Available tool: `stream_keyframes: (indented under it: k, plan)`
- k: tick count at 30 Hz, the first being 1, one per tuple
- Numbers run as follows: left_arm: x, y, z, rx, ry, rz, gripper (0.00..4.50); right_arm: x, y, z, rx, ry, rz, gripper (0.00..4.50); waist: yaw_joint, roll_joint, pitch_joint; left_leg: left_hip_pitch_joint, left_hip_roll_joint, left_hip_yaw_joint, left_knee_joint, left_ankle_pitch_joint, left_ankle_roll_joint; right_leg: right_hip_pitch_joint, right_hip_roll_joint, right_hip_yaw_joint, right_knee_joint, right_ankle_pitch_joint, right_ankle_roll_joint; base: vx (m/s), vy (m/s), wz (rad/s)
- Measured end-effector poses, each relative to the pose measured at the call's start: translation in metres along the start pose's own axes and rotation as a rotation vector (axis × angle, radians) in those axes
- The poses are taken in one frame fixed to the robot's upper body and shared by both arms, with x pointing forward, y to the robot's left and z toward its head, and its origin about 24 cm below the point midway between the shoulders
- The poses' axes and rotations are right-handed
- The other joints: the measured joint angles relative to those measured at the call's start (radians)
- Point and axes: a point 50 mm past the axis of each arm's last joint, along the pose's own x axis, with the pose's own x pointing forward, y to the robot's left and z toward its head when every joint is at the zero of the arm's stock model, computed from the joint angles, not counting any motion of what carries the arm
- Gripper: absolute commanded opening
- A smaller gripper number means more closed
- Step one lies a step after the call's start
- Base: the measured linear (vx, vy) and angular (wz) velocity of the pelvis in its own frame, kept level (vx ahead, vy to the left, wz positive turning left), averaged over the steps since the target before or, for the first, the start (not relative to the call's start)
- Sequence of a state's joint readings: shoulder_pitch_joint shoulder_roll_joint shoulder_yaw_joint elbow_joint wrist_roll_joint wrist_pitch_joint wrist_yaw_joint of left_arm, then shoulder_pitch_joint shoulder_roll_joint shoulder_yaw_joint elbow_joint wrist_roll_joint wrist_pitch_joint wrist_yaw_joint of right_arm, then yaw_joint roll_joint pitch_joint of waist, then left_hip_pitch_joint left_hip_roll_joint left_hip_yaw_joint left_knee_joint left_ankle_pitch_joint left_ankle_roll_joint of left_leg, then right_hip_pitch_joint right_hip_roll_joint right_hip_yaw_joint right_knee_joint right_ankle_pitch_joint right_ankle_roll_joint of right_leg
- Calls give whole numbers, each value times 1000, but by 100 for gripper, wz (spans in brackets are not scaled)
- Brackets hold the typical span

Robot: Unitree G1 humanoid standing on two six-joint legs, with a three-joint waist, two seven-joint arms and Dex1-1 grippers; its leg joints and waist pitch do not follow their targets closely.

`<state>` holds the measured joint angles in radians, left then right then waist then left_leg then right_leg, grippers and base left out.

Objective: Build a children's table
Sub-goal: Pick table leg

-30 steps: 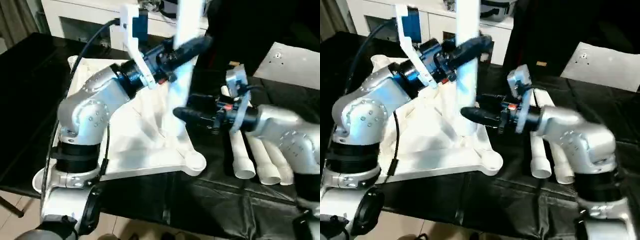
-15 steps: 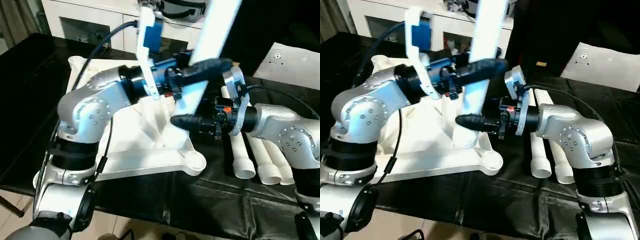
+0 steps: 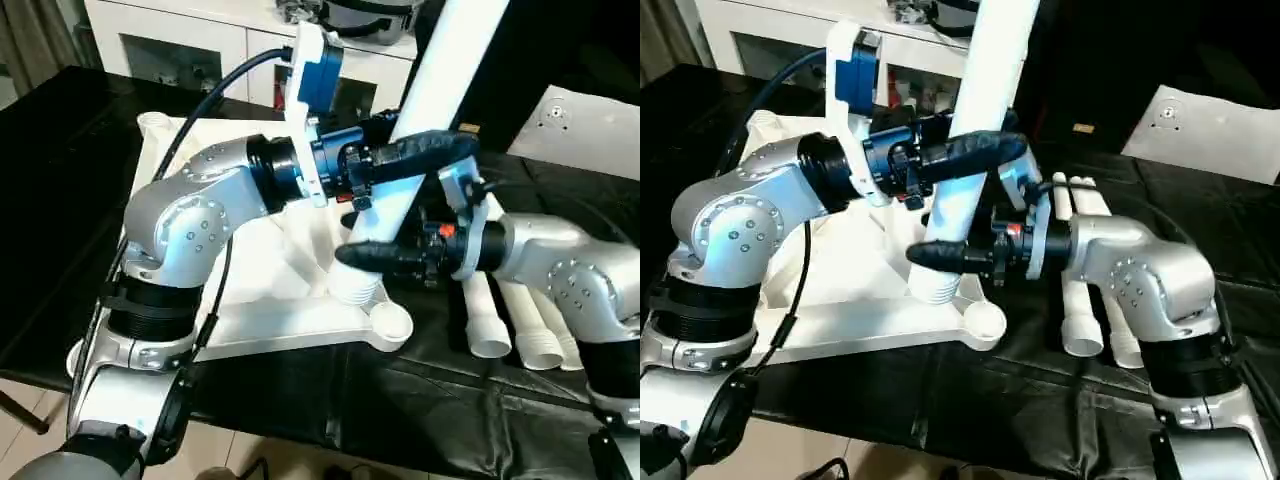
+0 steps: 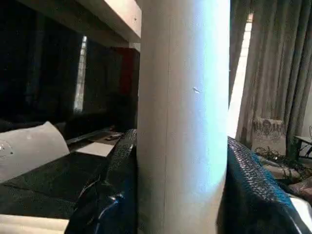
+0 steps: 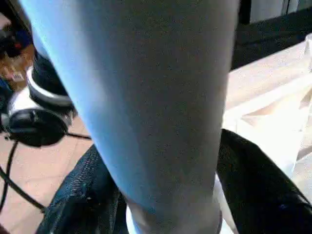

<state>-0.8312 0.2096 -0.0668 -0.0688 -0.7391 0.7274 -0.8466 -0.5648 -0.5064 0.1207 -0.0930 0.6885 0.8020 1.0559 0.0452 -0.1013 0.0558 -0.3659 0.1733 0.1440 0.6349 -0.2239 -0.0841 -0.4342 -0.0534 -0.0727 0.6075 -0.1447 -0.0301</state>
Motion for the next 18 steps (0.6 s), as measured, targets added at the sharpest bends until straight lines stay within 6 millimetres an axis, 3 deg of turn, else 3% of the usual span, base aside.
stream_keyframes:
  k: [9, 17, 18]
  plan:
    - [1, 2, -2, 0, 14, 13, 180, 0, 0, -4, -21, 18, 0, 204, 2, 0, 0, 0, 0, 0, 0, 0, 0, 0, 0, 0, 0, 0, 0, 0, 0, 0]
    - [1, 2, -2, -1, 14, 17, 180, 2, -1, -5, -34, 7, 1, 200, 3, 0, 0, 0, 0, 0, 0, 0, 0, 0, 0, 0, 0, 0, 0, 0, 0, 0]
    - [1, 2, -2, -1, 14, 17, 180, 3, -1, -5, -36, 7, 0, 235, 4, 0, 0, 0, 0, 0, 0, 0, 0, 0, 0, 0, 0, 0, 0, 0, 0, 0]
